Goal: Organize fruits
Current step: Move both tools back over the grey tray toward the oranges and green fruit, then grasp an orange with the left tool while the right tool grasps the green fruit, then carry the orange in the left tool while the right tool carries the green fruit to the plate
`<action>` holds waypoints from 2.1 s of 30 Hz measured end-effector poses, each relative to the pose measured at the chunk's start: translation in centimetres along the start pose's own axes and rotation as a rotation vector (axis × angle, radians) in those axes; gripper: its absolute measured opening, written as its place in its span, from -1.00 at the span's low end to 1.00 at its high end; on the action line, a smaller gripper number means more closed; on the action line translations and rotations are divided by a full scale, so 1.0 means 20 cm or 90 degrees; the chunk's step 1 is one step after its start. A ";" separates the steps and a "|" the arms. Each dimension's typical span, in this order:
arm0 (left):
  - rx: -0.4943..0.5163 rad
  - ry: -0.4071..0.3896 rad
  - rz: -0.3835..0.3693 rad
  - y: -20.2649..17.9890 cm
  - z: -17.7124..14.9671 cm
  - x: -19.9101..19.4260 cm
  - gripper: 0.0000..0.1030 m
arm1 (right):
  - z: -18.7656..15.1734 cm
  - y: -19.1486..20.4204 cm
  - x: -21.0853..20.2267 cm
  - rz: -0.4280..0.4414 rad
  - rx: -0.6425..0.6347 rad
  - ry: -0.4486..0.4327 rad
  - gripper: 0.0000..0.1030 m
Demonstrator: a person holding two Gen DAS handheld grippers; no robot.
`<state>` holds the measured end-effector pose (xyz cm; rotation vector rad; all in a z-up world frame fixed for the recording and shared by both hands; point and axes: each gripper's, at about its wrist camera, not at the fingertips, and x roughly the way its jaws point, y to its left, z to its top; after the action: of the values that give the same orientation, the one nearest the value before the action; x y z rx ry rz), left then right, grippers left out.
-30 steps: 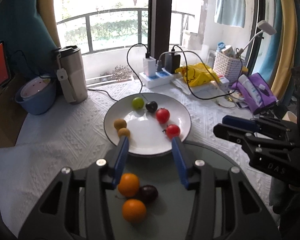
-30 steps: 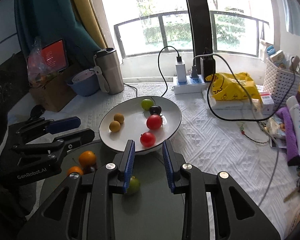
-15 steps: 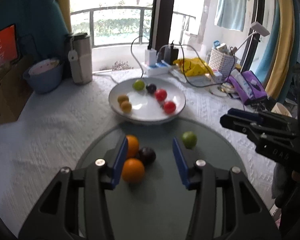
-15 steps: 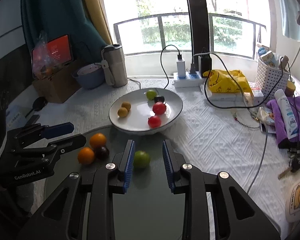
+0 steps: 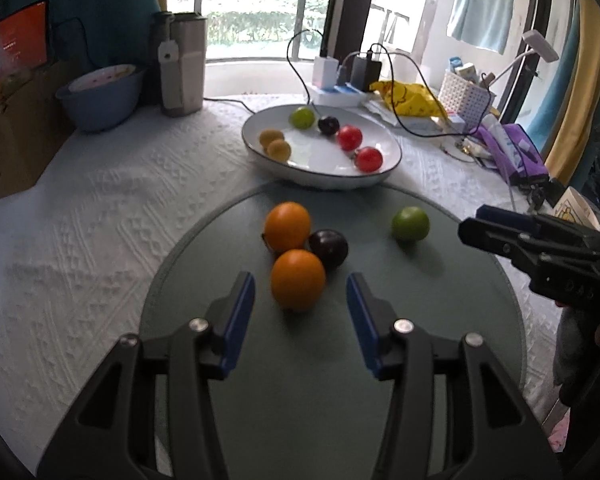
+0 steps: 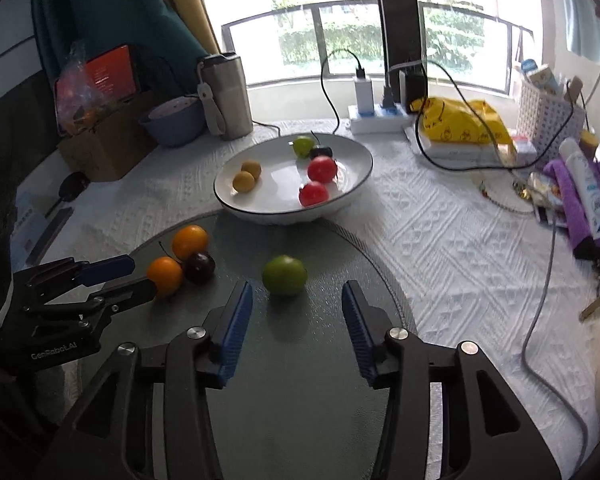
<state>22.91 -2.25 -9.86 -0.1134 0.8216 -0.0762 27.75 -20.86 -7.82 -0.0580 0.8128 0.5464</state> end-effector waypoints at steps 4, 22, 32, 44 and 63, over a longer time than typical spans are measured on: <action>0.007 0.012 -0.004 -0.01 0.01 0.05 -0.04 | 0.01 -0.01 0.05 0.008 0.001 0.013 -0.04; 0.040 0.043 0.028 -0.03 0.03 0.18 -0.04 | 0.05 0.01 0.28 0.046 -0.015 0.057 -0.04; 0.061 0.037 0.038 -0.05 0.02 0.18 -0.35 | 0.06 0.04 0.31 0.041 -0.045 0.058 -0.31; 0.056 0.026 0.028 -0.07 0.01 0.12 -0.36 | 0.07 0.04 0.25 0.037 -0.048 0.044 -0.33; 0.072 -0.052 0.009 -0.12 0.05 -0.14 -0.36 | 0.07 0.12 -0.03 0.008 -0.067 -0.017 -0.33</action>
<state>21.66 -4.27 -6.90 -0.0038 0.7347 -0.1038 27.22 -18.72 -6.01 -0.1422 0.7591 0.6003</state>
